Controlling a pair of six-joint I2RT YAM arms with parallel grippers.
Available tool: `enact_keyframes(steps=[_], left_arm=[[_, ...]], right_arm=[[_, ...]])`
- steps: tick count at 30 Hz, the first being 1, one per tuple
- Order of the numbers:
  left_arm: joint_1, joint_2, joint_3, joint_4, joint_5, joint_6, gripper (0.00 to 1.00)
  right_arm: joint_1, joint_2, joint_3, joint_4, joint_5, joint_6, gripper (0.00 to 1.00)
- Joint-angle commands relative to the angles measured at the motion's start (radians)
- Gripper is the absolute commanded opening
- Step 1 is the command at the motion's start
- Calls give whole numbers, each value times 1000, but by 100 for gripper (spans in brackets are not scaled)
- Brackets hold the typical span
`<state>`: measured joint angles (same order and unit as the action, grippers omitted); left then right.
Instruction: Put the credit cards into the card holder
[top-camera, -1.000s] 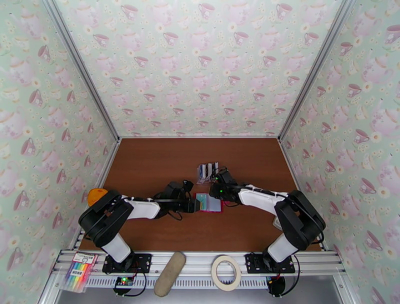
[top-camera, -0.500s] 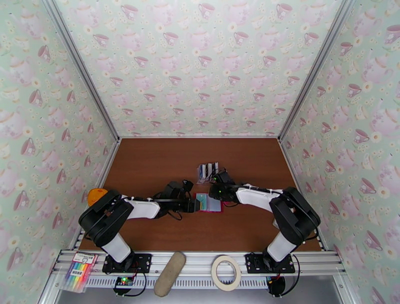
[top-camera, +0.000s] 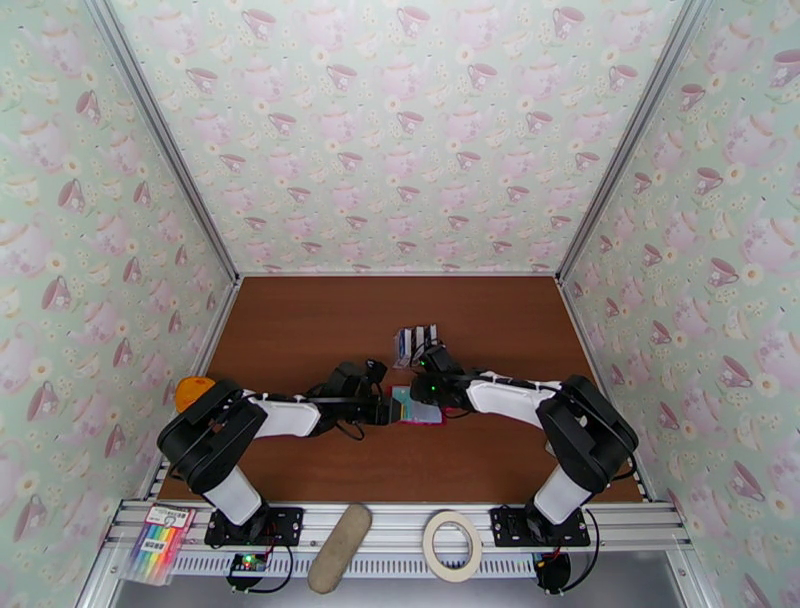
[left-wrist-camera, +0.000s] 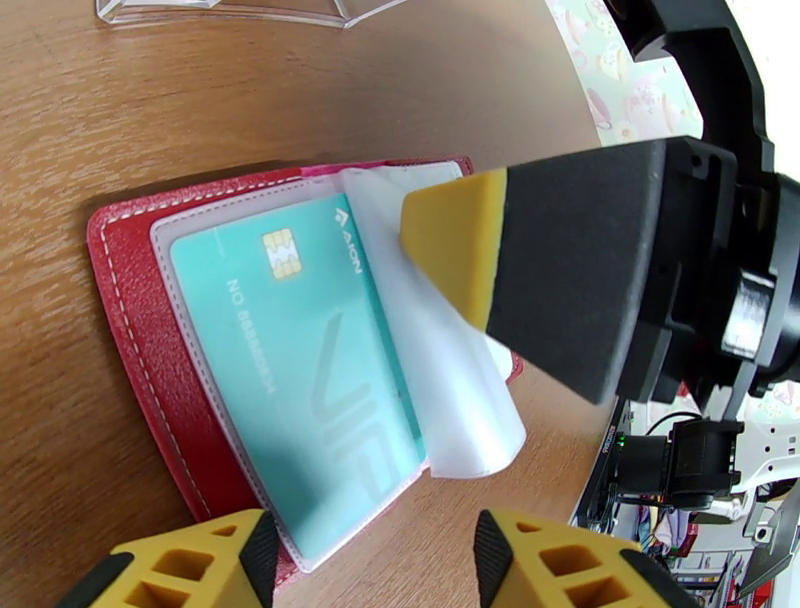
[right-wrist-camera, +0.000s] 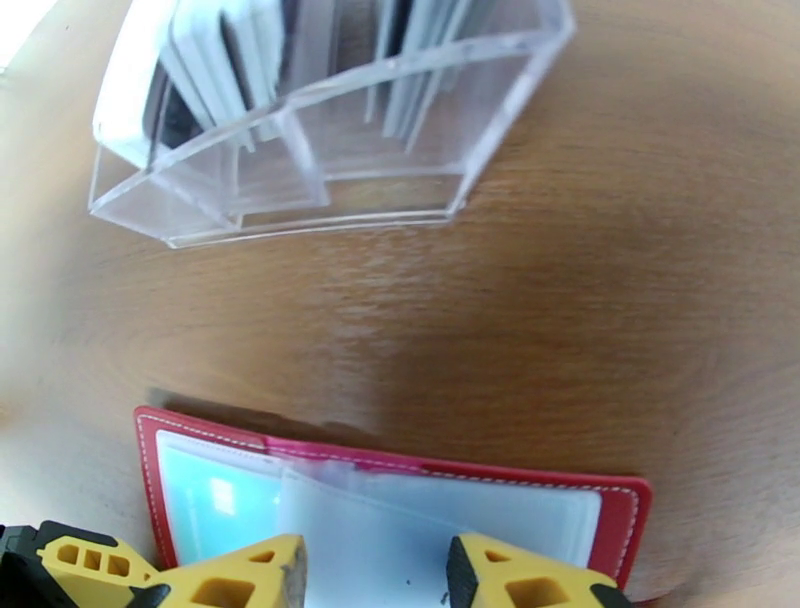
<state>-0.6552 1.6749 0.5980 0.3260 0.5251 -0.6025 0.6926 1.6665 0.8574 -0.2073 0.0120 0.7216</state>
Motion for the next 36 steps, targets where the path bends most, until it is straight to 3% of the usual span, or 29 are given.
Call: enact_keyframes(steps=[1, 22, 36], left_arm=[[17, 69, -30, -125, -81, 32, 59], [13, 42, -25, -80, -3, 40, 63], [-8, 84, 24, -258, -156, 99, 58]], right_arm=[[10, 0, -15, 37, -46, 34, 44], [42, 4, -40, 158, -141, 121, 42], [42, -12, -14, 151, -155, 122, 41]])
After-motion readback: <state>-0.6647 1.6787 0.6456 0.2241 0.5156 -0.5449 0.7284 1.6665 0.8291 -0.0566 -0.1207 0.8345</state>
